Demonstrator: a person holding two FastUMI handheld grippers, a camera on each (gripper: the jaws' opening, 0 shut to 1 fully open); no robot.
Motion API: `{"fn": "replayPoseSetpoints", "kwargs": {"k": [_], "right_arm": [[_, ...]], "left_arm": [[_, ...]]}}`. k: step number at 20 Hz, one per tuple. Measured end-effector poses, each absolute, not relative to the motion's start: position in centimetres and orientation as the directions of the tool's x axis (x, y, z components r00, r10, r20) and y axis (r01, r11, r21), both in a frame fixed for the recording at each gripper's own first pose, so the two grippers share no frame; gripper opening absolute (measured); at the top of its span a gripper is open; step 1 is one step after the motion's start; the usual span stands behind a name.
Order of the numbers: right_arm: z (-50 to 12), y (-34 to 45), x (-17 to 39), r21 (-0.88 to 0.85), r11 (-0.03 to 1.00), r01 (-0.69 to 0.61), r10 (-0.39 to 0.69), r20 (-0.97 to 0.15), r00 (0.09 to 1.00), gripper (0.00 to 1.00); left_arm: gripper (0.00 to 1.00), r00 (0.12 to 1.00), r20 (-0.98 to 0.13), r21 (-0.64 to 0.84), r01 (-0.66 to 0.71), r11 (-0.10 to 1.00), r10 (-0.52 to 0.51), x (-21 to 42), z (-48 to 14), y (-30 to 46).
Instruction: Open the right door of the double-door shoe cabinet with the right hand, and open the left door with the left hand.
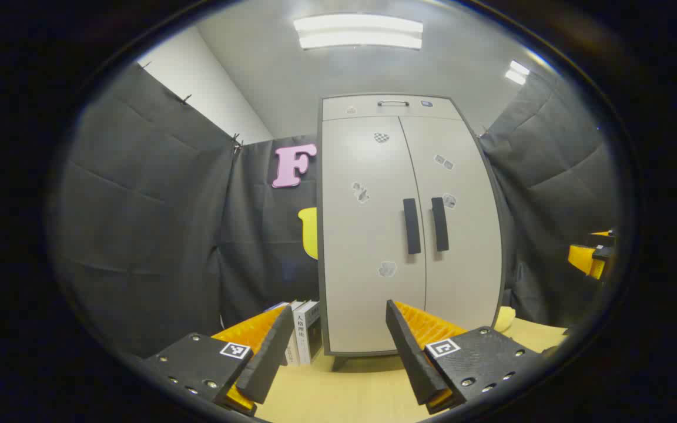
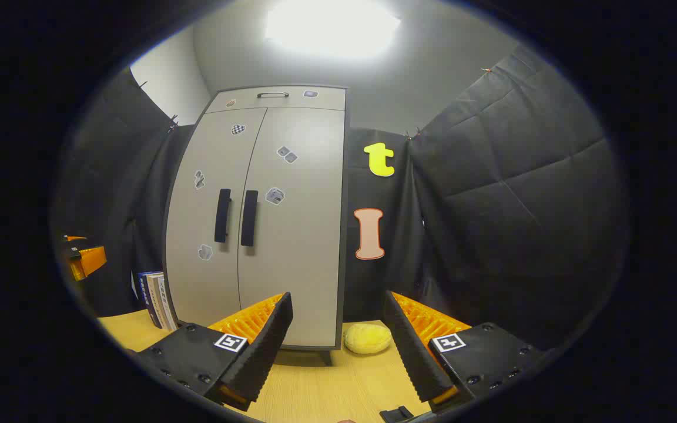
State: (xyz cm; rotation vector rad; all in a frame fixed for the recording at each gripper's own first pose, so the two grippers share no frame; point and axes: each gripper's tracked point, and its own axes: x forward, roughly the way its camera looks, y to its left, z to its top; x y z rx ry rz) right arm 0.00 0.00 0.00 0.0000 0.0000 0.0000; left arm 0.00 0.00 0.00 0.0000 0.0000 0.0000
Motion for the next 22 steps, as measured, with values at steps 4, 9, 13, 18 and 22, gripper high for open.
{"fn": "replayPoseSetpoints", "kwargs": {"k": [4,9,13,18,22], "right_arm": [[-0.3,0.1,0.2,-0.001,1.0,-0.002,0.002,-0.009,1.0,0.98],[-0.4,0.3,0.3,-0.001,1.0,0.0,0.0,-0.014,1.0,0.98],[-0.3,0.5,0.6,-0.012,1.0,0.002,-0.002,-0.019,1.0,0.98],[0.1,0.8,1.4,-0.022,1.0,0.003,-0.003,-0.016,1.0,0.98],[1.4,2.5,3.4,0.004,1.0,-0.031,0.031,-0.017,0.999,0.97]], "left_arm": [[0.92,1.0,0.007,0.015,0.002,1.0,-0.002,-0.2,0.3,-0.2],[0.92,1.0,0.003,0.018,0.002,1.0,-0.002,-0.4,0.3,-0.2],[0.92,1.0,-0.001,0.018,-0.009,1.0,0.009,-0.5,0.1,0.5],[0.92,1.0,0.004,0.016,-0.021,1.0,0.021,-0.7,0.3,1.4],[0.92,0.999,0.006,0.027,-0.043,0.999,0.043,-1.2,0.5,2.5]]}}
